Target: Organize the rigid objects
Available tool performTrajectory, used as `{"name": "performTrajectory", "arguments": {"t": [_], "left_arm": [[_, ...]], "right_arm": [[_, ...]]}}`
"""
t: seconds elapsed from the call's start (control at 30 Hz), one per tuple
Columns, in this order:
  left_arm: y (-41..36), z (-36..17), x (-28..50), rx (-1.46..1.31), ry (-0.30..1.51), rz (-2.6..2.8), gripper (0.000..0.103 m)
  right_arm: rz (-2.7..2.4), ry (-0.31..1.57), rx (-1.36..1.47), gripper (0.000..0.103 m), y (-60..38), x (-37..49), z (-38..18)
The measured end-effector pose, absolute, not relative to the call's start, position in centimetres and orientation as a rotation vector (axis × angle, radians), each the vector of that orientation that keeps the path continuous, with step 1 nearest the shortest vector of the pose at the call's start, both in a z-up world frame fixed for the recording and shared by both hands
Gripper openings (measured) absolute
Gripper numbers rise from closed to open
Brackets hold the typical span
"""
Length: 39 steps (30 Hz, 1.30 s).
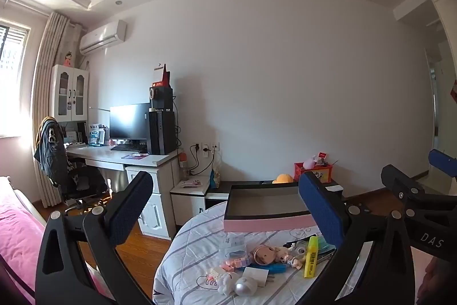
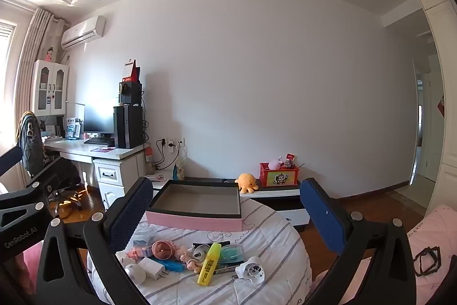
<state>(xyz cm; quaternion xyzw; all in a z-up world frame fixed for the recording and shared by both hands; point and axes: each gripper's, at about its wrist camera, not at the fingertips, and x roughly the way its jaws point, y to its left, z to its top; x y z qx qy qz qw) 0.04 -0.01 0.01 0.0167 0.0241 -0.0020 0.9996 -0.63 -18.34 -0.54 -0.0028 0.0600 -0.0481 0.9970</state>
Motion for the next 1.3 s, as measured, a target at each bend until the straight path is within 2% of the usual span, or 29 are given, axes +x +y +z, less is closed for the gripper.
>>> {"name": "performTrajectory", "arguments": {"t": [1.3], "left_arm": [[-0.3,0.2,-0.3,0.019,0.071,-0.046,0.103]], "right_arm": [[-0.126,0.079,-0.006,0.103,-18.4,-1.3,-0.5]]}}
